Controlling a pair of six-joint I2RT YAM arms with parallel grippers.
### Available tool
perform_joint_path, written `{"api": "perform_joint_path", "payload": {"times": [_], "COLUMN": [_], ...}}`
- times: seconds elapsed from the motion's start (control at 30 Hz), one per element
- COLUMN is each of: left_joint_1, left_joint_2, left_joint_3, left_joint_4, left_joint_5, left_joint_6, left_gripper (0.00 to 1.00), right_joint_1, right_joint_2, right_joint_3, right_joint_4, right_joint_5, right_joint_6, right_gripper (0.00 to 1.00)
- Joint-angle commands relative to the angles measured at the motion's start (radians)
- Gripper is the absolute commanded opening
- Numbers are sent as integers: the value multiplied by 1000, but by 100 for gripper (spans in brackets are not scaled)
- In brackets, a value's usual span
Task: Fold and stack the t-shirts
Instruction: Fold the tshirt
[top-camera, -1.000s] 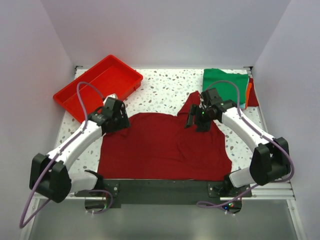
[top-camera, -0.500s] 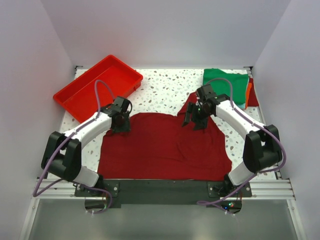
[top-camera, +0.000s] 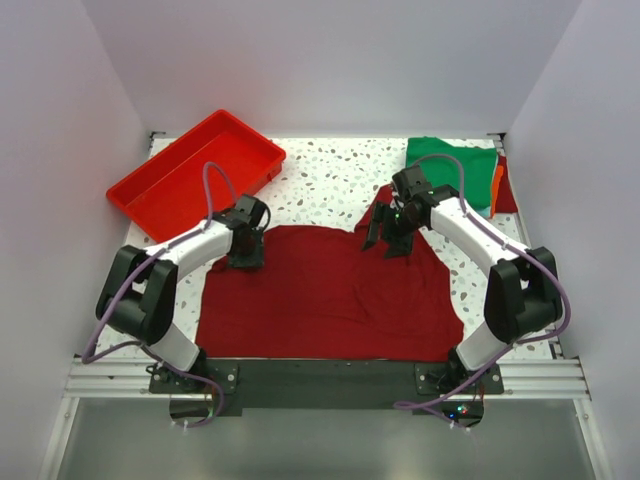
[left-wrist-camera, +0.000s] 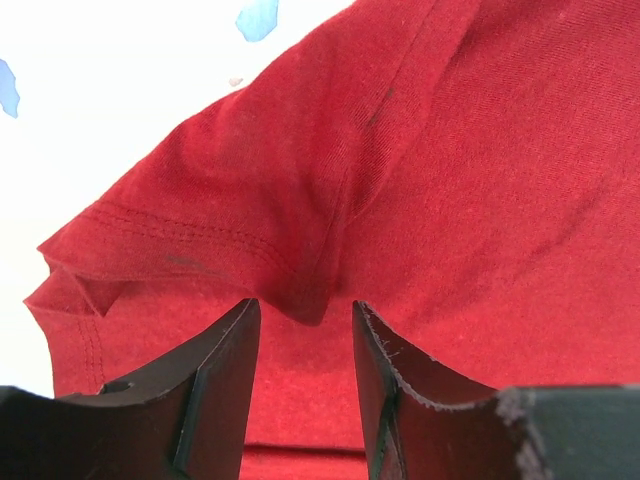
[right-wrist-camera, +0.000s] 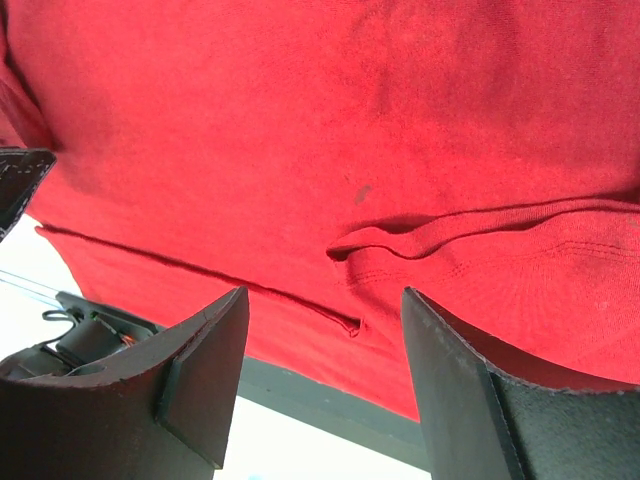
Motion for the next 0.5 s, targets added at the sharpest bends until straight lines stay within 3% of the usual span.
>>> {"api": "perform_joint_path", "payload": {"times": [0.0,0.47], "left_joint_1": [-9,-14], "left_joint_2": [14,63], "left_joint_3": [43,37], "left_joint_4": [36,50], "left_joint_5": [-24,-74], "left_joint_6": [26,42], "left_gripper": [46,16], "right_joint_1": [4,4], "right_joint_2": [-16,-37], "right_joint_3": [31,45], "right_joint_4": [-11,-21], "right_joint_5": [-7,9], "right_joint_6": [17,26], "right_gripper": [66,66]}}
